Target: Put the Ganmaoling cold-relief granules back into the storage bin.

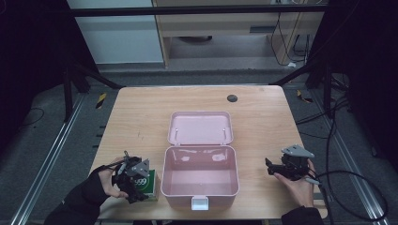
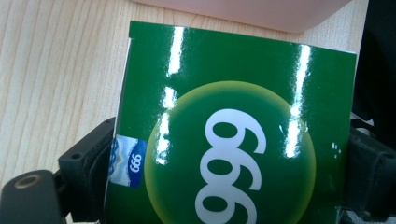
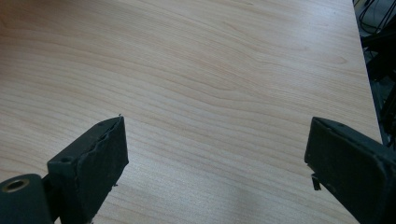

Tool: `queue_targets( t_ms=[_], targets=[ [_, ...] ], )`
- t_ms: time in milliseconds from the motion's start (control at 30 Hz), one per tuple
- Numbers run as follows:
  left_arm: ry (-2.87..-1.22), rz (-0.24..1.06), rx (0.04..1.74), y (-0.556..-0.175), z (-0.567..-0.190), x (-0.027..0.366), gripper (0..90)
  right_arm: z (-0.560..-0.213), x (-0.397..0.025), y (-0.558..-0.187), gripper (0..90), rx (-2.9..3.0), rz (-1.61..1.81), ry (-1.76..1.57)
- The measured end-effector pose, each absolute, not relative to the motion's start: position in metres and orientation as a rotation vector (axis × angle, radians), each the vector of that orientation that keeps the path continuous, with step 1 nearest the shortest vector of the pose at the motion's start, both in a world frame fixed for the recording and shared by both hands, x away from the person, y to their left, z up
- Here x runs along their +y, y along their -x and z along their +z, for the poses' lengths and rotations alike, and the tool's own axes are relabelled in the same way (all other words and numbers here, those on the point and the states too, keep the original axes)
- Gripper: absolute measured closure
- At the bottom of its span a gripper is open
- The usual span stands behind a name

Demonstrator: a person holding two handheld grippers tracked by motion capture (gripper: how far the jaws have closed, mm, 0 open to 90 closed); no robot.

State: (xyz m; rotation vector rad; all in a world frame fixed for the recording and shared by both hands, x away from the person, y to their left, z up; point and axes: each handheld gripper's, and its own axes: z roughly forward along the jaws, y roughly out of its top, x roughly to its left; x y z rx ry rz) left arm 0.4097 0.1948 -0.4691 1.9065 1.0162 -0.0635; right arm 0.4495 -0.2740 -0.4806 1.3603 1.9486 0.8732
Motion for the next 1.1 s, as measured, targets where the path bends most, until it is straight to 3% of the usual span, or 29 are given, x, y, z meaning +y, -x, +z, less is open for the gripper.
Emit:
queue_targets(
  t_ms=[500, 1100],
  targets=[
    [-1.891, -0.076, 1.046, -0.404, -0.466, 0.190, 13.8, -0.481, -0.274, -0.450, 6.4, 1.962, 0.864, -1.354],
    [-1.908, -0.030, 0.985, -0.406, -0.408, 0.199, 14.0, -0.482, -0.272, -0.449, 6.2, 1.969, 0.854, -1.351]
  ],
)
